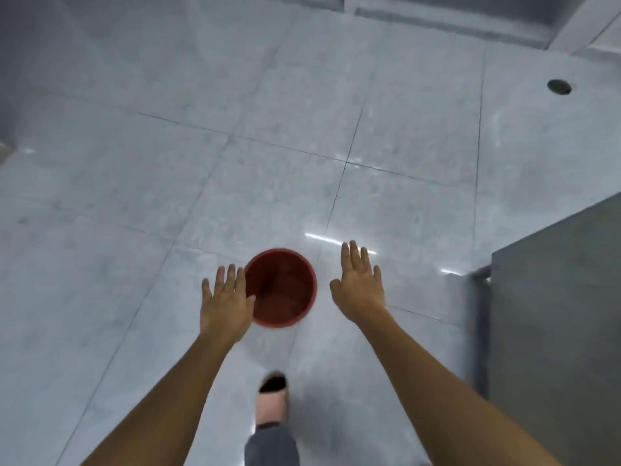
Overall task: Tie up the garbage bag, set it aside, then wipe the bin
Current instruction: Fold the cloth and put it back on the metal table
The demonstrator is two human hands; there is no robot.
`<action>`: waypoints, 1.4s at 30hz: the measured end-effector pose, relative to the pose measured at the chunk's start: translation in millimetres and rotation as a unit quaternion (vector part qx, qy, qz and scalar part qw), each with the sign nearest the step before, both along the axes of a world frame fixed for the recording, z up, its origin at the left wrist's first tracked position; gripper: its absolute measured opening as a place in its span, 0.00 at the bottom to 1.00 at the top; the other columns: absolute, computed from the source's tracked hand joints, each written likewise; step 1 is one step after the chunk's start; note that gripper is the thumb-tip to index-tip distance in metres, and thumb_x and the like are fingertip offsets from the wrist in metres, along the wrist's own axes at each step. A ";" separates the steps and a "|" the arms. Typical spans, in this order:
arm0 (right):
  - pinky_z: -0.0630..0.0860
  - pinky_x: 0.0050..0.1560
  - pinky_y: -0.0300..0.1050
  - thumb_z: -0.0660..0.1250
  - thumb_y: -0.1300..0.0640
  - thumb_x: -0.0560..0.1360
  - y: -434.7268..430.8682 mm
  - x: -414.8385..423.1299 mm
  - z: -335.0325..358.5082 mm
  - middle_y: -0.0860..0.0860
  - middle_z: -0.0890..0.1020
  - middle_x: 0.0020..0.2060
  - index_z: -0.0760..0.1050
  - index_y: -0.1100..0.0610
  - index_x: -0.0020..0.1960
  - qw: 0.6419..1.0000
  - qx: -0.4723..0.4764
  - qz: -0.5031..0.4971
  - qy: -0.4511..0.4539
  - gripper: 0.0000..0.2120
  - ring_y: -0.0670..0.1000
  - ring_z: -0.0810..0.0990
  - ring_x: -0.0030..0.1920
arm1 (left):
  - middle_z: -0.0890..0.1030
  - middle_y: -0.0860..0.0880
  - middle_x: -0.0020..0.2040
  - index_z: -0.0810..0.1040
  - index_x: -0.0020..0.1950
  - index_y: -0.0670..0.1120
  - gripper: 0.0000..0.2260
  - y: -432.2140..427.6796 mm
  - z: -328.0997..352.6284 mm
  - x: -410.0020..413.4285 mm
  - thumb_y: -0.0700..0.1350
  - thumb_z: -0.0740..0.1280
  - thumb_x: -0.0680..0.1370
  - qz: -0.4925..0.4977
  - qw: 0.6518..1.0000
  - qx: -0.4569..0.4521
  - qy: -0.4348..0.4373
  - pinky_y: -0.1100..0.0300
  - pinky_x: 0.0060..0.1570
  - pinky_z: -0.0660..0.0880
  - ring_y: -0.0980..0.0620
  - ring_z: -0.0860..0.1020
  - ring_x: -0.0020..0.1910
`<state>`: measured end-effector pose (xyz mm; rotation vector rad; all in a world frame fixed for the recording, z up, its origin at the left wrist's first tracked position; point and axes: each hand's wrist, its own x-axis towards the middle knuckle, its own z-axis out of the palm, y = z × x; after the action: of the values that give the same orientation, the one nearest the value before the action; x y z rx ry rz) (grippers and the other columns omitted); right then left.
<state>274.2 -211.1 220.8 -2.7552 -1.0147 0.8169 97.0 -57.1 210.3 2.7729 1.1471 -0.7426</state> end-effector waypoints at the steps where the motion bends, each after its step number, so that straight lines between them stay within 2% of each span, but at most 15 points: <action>1: 0.47 0.76 0.58 0.53 0.55 0.79 20.9 -1.1 -35.7 0.52 0.41 0.79 0.38 0.56 0.79 1.000 -0.005 -0.011 0.013 0.35 0.55 0.40 0.79 | 0.48 0.45 0.79 0.46 0.77 0.43 0.27 20.9 -32.5 -0.5 0.53 0.48 0.82 -0.008 1.000 0.007 0.005 0.44 0.73 0.44 0.45 0.44 0.77; 5: 0.50 0.76 0.59 0.56 0.56 0.78 73.3 -7.3 -151.0 0.53 0.41 0.79 0.37 0.54 0.79 0.998 -0.038 -0.036 0.036 0.37 0.58 0.40 0.79 | 0.46 0.44 0.79 0.43 0.77 0.45 0.28 72.8 -137.4 -0.3 0.53 0.50 0.81 -0.032 0.999 -0.006 0.031 0.44 0.73 0.46 0.44 0.44 0.77; 8: 0.57 0.74 0.61 0.59 0.57 0.76 93.4 -4.3 -217.7 0.54 0.41 0.79 0.38 0.53 0.79 0.997 -0.053 -0.042 0.032 0.40 0.62 0.44 0.78 | 0.45 0.42 0.78 0.42 0.77 0.45 0.33 93.7 -204.9 0.8 0.54 0.55 0.80 -0.007 0.999 -0.054 0.003 0.44 0.73 0.50 0.43 0.46 0.77; 9: 0.61 0.72 0.62 0.60 0.57 0.76 97.3 -5.7 -237.2 0.54 0.41 0.79 0.39 0.53 0.79 0.997 -0.054 -0.044 0.037 0.40 0.63 0.47 0.78 | 0.44 0.42 0.78 0.41 0.77 0.45 0.34 98.1 -224.6 -1.1 0.53 0.58 0.79 0.011 0.997 -0.076 -0.009 0.44 0.72 0.54 0.42 0.48 0.77; 11: 0.71 0.65 0.61 0.62 0.57 0.75 103.4 -8.3 -266.2 0.52 0.41 0.79 0.39 0.51 0.79 0.996 -0.040 -0.058 0.063 0.41 0.65 0.60 0.74 | 0.44 0.41 0.78 0.41 0.77 0.45 0.37 103.0 -254.2 -2.7 0.51 0.62 0.78 0.066 0.989 -0.129 -0.037 0.44 0.66 0.64 0.39 0.57 0.74; 13: 0.76 0.57 0.56 0.62 0.58 0.75 107.1 -12.1 -278.8 0.51 0.43 0.80 0.39 0.50 0.79 0.992 -0.013 -0.082 0.094 0.42 0.63 0.72 0.66 | 0.48 0.40 0.78 0.41 0.77 0.45 0.37 102.5 -267.8 -1.0 0.46 0.64 0.78 0.120 0.978 -0.161 -0.054 0.45 0.59 0.70 0.36 0.68 0.67; 14: 0.76 0.56 0.55 0.62 0.59 0.75 106.9 -13.9 -282.4 0.50 0.46 0.80 0.39 0.50 0.79 0.991 0.003 -0.097 0.095 0.42 0.63 0.74 0.64 | 0.54 0.39 0.77 0.41 0.77 0.45 0.37 100.9 -271.2 0.3 0.42 0.64 0.78 0.131 0.975 -0.168 -0.065 0.45 0.58 0.71 0.35 0.72 0.64; 17: 0.75 0.61 0.56 0.62 0.59 0.75 101.7 -16.0 -275.2 0.52 0.54 0.78 0.43 0.50 0.80 0.986 0.038 -0.128 0.096 0.40 0.61 0.72 0.67 | 0.67 0.36 0.68 0.40 0.77 0.43 0.37 95.1 -267.9 4.4 0.36 0.62 0.76 0.128 0.973 -0.171 -0.084 0.45 0.57 0.71 0.35 0.74 0.60; 21: 0.75 0.62 0.56 0.62 0.57 0.75 68.9 -27.3 -246.3 0.52 0.58 0.77 0.46 0.50 0.80 0.976 0.053 -0.182 0.106 0.39 0.59 0.72 0.67 | 0.71 0.37 0.65 0.44 0.77 0.44 0.37 78.9 -240.6 6.5 0.36 0.62 0.75 0.097 0.978 -0.165 -0.082 0.46 0.54 0.72 0.36 0.75 0.57; 27: 0.73 0.64 0.52 0.62 0.60 0.75 -49.5 -80.6 -200.9 0.51 0.58 0.77 0.46 0.48 0.80 0.938 0.082 -0.315 0.122 0.39 0.58 0.72 0.67 | 0.70 0.43 0.67 0.43 0.78 0.49 0.36 -5.2 -194.9 -8.1 0.38 0.60 0.75 0.006 0.977 -0.193 -0.090 0.48 0.51 0.74 0.40 0.77 0.55; 31: 0.72 0.65 0.50 0.57 0.66 0.75 -158.1 -142.3 -170.3 0.52 0.68 0.72 0.49 0.44 0.79 0.890 0.096 -0.432 0.109 0.37 0.55 0.74 0.66 | 0.71 0.44 0.65 0.45 0.77 0.52 0.34 -98.9 -168.5 -25.9 0.39 0.58 0.76 -0.059 0.966 -0.229 -0.108 0.50 0.50 0.74 0.42 0.78 0.53; 35: 0.73 0.65 0.52 0.55 0.66 0.75 -280.2 -214.5 -139.9 0.53 0.75 0.65 0.50 0.42 0.78 0.845 0.087 -0.519 0.091 0.37 0.55 0.76 0.62 | 0.72 0.44 0.66 0.51 0.77 0.51 0.32 -212.2 -144.8 -62.8 0.36 0.58 0.76 -0.099 0.937 -0.297 -0.155 0.50 0.55 0.72 0.42 0.76 0.58; 40: 0.72 0.65 0.51 0.55 0.66 0.74 -432.3 -330.3 -102.0 0.52 0.77 0.64 0.53 0.43 0.78 0.769 0.118 -0.623 0.080 0.36 0.55 0.76 0.62 | 0.75 0.45 0.61 0.56 0.76 0.49 0.36 -360.5 -120.8 -115.0 0.30 0.61 0.70 -0.209 0.883 -0.409 -0.100 0.49 0.59 0.73 0.44 0.75 0.59; 42: 0.73 0.65 0.51 0.56 0.69 0.72 -494.5 -377.2 -85.3 0.52 0.78 0.64 0.55 0.44 0.77 0.727 0.139 -0.669 0.066 0.38 0.55 0.77 0.62 | 0.78 0.45 0.59 0.66 0.72 0.48 0.33 -422.6 -111.3 -132.0 0.30 0.62 0.68 -0.237 0.870 -0.421 -0.104 0.52 0.57 0.73 0.44 0.77 0.57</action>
<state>-103.0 -705.6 135.4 -2.2036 0.8453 0.4549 -35.0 -479.8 99.1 2.2516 0.0167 -0.7093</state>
